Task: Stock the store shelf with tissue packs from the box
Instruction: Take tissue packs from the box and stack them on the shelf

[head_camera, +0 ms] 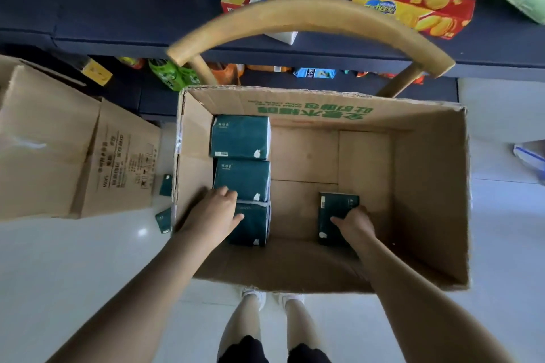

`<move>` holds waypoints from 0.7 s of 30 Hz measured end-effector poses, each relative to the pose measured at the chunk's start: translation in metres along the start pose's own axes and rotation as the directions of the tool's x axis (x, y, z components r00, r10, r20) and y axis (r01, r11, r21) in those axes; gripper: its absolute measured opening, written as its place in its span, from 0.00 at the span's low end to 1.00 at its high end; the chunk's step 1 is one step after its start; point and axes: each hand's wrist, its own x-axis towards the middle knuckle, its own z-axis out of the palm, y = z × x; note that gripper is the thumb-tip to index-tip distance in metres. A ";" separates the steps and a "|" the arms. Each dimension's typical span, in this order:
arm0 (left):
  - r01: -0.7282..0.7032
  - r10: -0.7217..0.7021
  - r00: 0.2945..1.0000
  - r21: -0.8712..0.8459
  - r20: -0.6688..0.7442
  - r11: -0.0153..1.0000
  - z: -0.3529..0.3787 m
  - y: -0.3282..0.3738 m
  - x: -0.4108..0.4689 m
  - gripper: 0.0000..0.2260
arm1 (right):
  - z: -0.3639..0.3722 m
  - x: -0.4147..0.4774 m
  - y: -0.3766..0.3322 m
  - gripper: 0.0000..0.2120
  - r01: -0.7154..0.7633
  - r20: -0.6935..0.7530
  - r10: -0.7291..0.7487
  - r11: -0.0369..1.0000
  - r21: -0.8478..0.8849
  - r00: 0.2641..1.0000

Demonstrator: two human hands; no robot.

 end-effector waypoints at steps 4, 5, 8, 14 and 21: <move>0.026 -0.031 0.997 0.067 0.072 0.997 0.008 -0.002 0.012 0.22 | 0.011 0.006 0.002 0.20 -0.051 -0.059 0.060 0.989 0.142 0.996; 0.029 -0.036 0.995 0.074 0.094 0.997 0.010 -0.002 0.014 0.22 | 0.011 0.006 0.003 0.20 -0.057 -0.066 0.069 0.985 0.165 0.995; 0.008 -0.027 0.990 0.134 0.139 0.991 0.009 -0.002 0.015 0.22 | 0.000 0.004 0.004 0.22 -0.008 -0.111 0.036 0.972 0.237 0.993; -0.054 0.029 0.988 0.169 0.149 0.984 0.002 -0.003 0.013 0.20 | -0.027 -0.008 0.013 0.23 0.134 -0.137 -0.087 0.911 0.390 0.987; 0.015 0.022 0.995 -0.345 0.102 0.938 -0.047 0.000 -0.007 0.14 | -0.066 -0.046 0.019 0.19 0.230 -0.197 -0.153 0.854 0.466 0.968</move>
